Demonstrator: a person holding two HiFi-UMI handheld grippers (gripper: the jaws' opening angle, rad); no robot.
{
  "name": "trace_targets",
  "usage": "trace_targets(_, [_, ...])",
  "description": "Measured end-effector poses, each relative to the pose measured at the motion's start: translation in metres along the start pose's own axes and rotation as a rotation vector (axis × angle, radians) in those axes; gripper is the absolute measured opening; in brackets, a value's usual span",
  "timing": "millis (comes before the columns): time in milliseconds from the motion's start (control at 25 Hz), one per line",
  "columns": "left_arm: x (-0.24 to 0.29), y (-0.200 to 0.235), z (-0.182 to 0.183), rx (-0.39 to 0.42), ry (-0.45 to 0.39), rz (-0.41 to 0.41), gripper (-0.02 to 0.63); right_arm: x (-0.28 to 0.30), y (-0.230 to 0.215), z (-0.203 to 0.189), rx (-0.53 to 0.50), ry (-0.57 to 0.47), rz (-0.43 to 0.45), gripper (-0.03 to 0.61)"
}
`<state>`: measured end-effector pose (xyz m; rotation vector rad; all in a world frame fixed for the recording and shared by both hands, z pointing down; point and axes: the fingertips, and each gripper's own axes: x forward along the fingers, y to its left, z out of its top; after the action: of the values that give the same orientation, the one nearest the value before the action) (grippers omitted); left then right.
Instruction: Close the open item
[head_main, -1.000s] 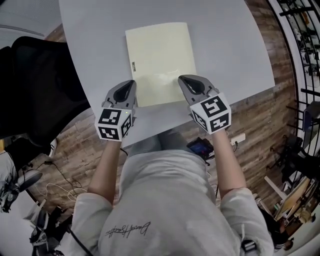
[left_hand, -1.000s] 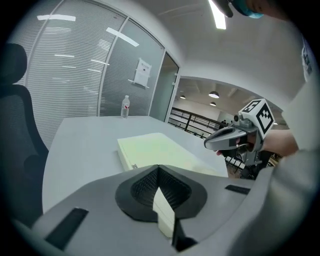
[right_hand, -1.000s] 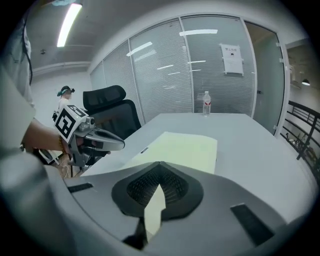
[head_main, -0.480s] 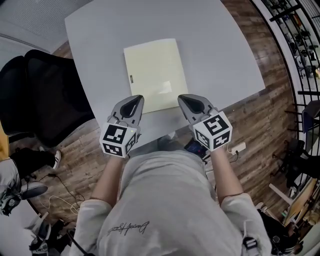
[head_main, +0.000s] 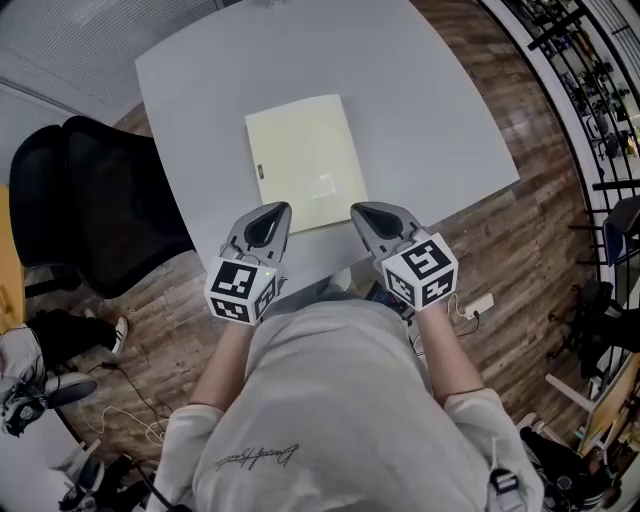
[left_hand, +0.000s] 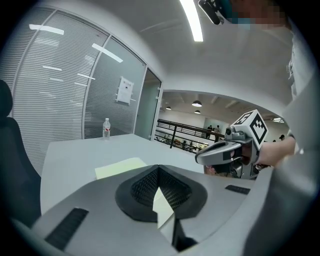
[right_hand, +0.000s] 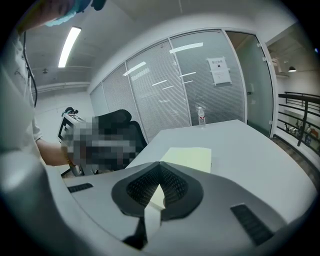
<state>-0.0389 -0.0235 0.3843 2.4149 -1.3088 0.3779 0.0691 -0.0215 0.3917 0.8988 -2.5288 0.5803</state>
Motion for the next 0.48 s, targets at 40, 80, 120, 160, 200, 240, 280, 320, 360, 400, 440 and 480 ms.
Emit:
trace_targets(40, [0.0,-0.002,0.001,0.0,-0.004,0.002,0.009,-0.001,0.0,0.0,-0.001,-0.002,0.003,0.012])
trace_targets(80, [-0.001,-0.004,0.001,-0.001,-0.007,0.005,0.009,-0.002,0.001,0.0,-0.003,-0.004,0.006,0.014])
trace_targets(120, [-0.001,-0.005,0.001,0.0,-0.008,0.006,0.009,-0.003,0.001,0.0,-0.003,-0.006,0.01,0.014])
trace_targets(160, [-0.001,-0.005,0.001,0.001,-0.009,0.007,0.009,-0.002,0.002,0.001,-0.002,-0.01,0.014,0.014])
trace_targets(200, [-0.002,-0.005,0.001,0.003,-0.008,0.007,0.009,-0.001,0.004,0.003,0.002,-0.014,0.018,0.012])
trace_targets(240, [-0.003,-0.004,0.001,0.004,-0.007,0.007,0.009,0.001,0.006,0.005,0.006,-0.018,0.023,0.014])
trace_targets(280, [-0.004,-0.003,0.001,0.004,-0.006,0.008,0.009,0.003,0.008,0.007,0.007,-0.021,0.026,0.014])
trace_targets(320, [-0.005,-0.001,0.001,0.003,-0.005,0.01,0.008,0.004,0.009,0.007,0.004,-0.022,0.028,0.014])
trace_targets(360, [-0.006,-0.001,0.001,0.002,-0.006,0.011,0.009,0.006,0.01,0.007,-0.001,-0.022,0.03,0.014])
trace_targets(400, [-0.007,0.0,0.001,0.001,-0.007,0.012,0.009,0.007,0.01,0.007,-0.003,-0.022,0.031,0.014])
trace_targets(440, [-0.007,0.0,0.0,0.0,-0.008,0.012,0.009,0.008,0.011,0.008,-0.002,-0.025,0.033,0.012])
trace_targets(480, [-0.008,0.0,0.0,-0.001,-0.009,0.01,0.009,0.009,0.012,0.008,0.0,-0.028,0.034,0.014])
